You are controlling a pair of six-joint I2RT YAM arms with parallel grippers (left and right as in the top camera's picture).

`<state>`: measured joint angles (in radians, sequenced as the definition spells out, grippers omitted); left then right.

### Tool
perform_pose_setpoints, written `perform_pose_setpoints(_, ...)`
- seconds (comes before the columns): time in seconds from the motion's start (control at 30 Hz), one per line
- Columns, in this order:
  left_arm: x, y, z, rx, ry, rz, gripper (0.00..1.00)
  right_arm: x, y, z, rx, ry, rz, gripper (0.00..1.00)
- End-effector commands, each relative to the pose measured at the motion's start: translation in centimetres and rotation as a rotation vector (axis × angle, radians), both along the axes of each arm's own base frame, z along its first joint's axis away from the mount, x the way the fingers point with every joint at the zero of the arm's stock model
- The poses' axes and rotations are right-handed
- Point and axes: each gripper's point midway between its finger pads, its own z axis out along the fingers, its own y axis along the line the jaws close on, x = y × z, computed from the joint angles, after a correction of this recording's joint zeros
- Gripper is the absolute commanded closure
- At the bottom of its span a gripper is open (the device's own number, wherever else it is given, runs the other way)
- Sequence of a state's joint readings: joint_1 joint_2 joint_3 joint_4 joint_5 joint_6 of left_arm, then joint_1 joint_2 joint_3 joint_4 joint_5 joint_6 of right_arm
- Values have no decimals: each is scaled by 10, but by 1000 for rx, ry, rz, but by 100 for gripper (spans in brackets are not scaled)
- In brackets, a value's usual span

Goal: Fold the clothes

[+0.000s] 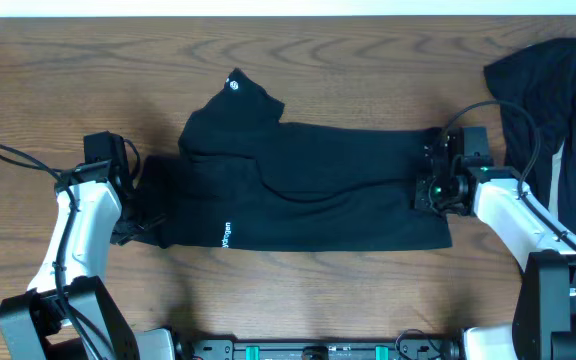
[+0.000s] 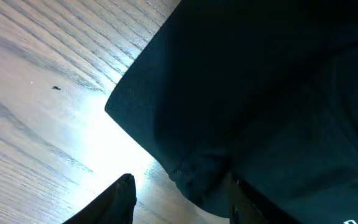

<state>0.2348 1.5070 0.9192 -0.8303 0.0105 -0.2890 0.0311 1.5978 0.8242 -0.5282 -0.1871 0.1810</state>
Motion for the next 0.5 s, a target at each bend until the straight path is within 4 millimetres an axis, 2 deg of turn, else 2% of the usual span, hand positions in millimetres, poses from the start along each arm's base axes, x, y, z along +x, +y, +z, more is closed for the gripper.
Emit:
perform_pose_setpoints(0.0,6,6,9,25,-26,7,51,3,-5,0,-11,-5,-12,79)
perform_pose_setpoints(0.07,6,6,9,26,-26,7,51,1,-4,0,-5,-1,-9,78)
perform_pose_setpoints(0.13,7,6,9,26,-28,7,51,1,-10,-1,-40,1,-20,97)
perform_pose_setpoints(0.17,7,6,9,26,-28,7,51,2,-15,-2,-67,1,-30,99)
perform_pose_setpoints(0.33,7,6,9,26,-28,7,51,9,-27,0,-101,-26,-66,99)
perform_pose_setpoints(0.47,7,6,9,26,-29,7,51,27,-33,15,-94,-77,-89,99)
